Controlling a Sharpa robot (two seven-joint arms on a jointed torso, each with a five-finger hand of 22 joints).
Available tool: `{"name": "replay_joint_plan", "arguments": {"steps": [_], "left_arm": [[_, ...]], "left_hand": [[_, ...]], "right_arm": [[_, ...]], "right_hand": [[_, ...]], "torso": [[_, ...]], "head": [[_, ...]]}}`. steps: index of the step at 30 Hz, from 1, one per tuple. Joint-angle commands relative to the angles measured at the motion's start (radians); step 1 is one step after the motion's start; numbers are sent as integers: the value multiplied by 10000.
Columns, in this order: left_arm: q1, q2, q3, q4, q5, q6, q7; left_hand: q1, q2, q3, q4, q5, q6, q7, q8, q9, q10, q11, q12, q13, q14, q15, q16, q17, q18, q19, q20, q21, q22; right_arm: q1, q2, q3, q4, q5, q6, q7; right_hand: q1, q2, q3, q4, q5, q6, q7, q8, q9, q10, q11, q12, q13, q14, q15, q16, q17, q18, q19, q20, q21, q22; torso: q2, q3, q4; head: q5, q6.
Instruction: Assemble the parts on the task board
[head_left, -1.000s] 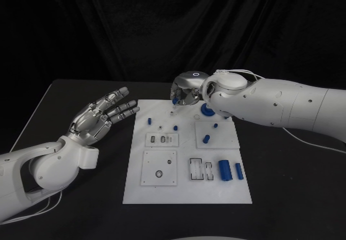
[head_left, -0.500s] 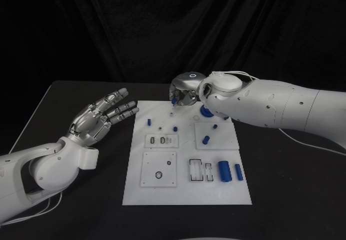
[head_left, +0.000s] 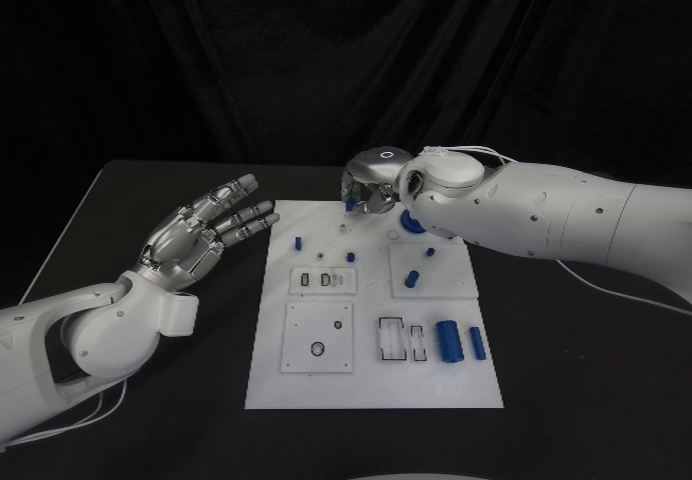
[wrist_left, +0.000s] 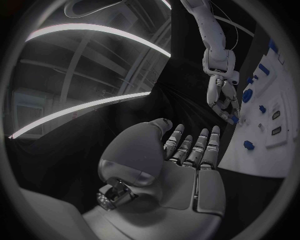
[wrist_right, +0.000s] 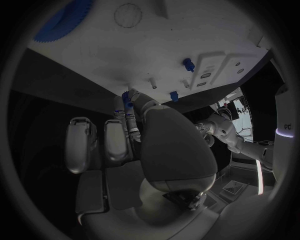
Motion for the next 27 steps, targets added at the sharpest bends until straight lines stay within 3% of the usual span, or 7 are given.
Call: {"name": "replay_joint_plan", "arguments": {"steps": [1,20,24,27], "left_arm": [[15,36,6,-30,36,212,1000],[10,105,7,-163,36,285,930],[9,119,7,-186,36,294,932],[9,124,7,-194,36,293,926]], "left_hand": [[-97,10,73,14,46,9,69,59,7,8,74,64,7,43,-3,52,17,-168,49,9,22,-8],[-113,21,105,8,42,-6,90,54,5,11,106,68,6,41,-2,59,17,-169,48,9,22,-10],[-119,25,116,6,42,-5,97,55,5,13,118,71,5,40,-2,61,17,-169,46,9,20,-11],[-119,25,116,6,42,-5,97,55,5,13,118,71,5,40,-2,61,17,-169,46,9,20,-11]], "right_arm": [[-52,23,12,-35,-115,-3,-185],[-136,166,17,-116,-115,4,-32],[-138,195,17,-125,-115,156,-115],[-139,225,17,-144,-115,398,-291]], "right_hand": [[-50,16,31,-42,17,-45,-9,165,1224,-11,68,-36,-15,-4,78,-38,-21,5,-25,42,-51,967],[-201,1,-1,43,-131,-104,-40,62,1257,-16,114,-193,-30,-57,126,-75,-93,23,-92,90,-118,927],[-393,-56,-76,172,-463,-292,-106,-114,1242,-148,207,-379,-57,-97,204,-86,-122,36,-153,151,-180,890],[-551,-173,-170,270,-605,-753,-150,-461,1152,-679,389,-697,-122,-208,353,-126,-252,81,-332,270,-348,753]], "torso": [[0,-2,0],[0,-2,-5],[2,-4,-3],[-1,-2,-4]], "head": [[1,-10],[10,-74],[8,-78],[1,-103]]}}
